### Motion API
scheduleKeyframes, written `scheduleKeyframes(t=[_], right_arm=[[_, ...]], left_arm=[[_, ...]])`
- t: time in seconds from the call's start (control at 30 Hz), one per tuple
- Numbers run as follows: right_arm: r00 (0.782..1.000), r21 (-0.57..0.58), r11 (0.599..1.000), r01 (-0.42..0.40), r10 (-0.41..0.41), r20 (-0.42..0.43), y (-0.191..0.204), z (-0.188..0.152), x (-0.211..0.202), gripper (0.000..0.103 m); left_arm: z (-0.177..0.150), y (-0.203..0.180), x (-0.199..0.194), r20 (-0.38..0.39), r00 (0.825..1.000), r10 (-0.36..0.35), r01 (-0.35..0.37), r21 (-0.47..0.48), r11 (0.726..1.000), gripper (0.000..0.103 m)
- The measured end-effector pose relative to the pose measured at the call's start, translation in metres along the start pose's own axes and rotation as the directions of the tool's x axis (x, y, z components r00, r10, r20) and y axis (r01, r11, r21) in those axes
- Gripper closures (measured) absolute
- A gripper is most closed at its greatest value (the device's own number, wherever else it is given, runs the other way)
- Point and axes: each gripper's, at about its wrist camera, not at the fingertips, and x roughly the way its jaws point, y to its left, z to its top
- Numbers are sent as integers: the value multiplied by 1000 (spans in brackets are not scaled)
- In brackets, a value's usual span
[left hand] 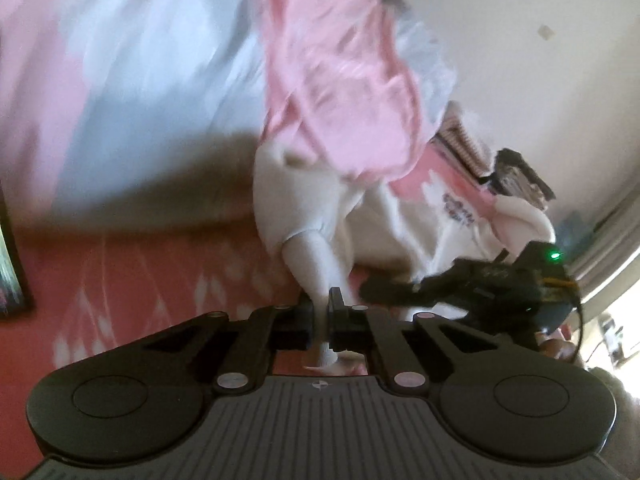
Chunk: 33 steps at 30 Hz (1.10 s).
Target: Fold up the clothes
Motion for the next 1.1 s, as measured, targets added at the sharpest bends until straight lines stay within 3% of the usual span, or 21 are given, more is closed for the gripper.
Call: scheduleKeyframes(t=[0.07, 0.13, 0.23, 0.33, 0.4, 0.5, 0.57, 0.6, 0.63, 0.67, 0.73, 0.77, 0.8, 0.93, 1.0, 1.1], right_arm=[[1000, -42, 999, 4, -4, 19, 8, -3, -7, 45], [997, -168, 986, 17, -3, 80, 28, -11, -23, 45], [983, -438, 895, 83, -1, 184, 69, -33, -48, 45], [962, -697, 688, 202, -5, 274, 113, -69, -58, 36], [942, -807, 509, 299, -21, 336, 136, -96, -49, 29], [898, -877, 199, 438, -47, 438, 158, -132, -23, 25], [867, -867, 42, 496, -84, 492, 160, -144, 1, 25], [846, -852, -24, 523, -108, 522, 158, -147, 13, 27], [835, -843, -53, 535, -119, 537, 157, -147, 19, 29], [826, -836, -76, 544, -129, 549, 156, -147, 25, 38], [828, -839, -55, 541, -142, 543, 156, -141, 26, 61], [829, -841, -44, 539, -148, 539, 157, -138, 27, 79], [830, -843, -32, 537, -154, 535, 156, -135, 28, 88], [848, -847, 100, 522, -166, 503, 156, -121, 18, 98], [859, -839, 191, 510, -172, 483, 155, -112, 14, 99], [870, -820, 291, 493, -180, 459, 153, -103, 11, 99]], left_arm=[[11, 0, -10, 11, 1000, -6, 6, -7, 1000, 99], [21, 0, -20, 22, 1000, -12, 12, -14, 1000, 99], [39, 5, -25, 23, 999, -35, 37, -77, 996, 99], [53, 8, -23, 0, 999, -47, 46, -146, 988, 99], [57, 5, -19, -13, 998, -67, 64, -169, 984, 99], [62, -1, -14, -28, 995, -97, 90, -191, 977, 99], [63, -5, -12, -35, 993, -111, 102, -201, 974, 99], [64, -6, -12, -37, 992, -120, 110, -206, 972, 99], [64, -7, -12, -39, 992, -124, 114, -209, 971, 99], [64, -6, -12, -34, 991, -131, 120, -218, 969, 99], [63, -2, -12, -22, 989, -146, 137, -238, 962, 99], [63, 0, -12, -16, 988, -154, 145, -248, 958, 99], [63, 2, -12, -9, 987, -161, 154, -257, 954, 98], [54, 12, -9, 17, 979, -203, 197, -335, 921, 91], [49, 14, -12, 39, 972, -233, 231, -369, 900, 67], [44, 11, -17, 55, 968, -245, 247, -379, 892, 47]])
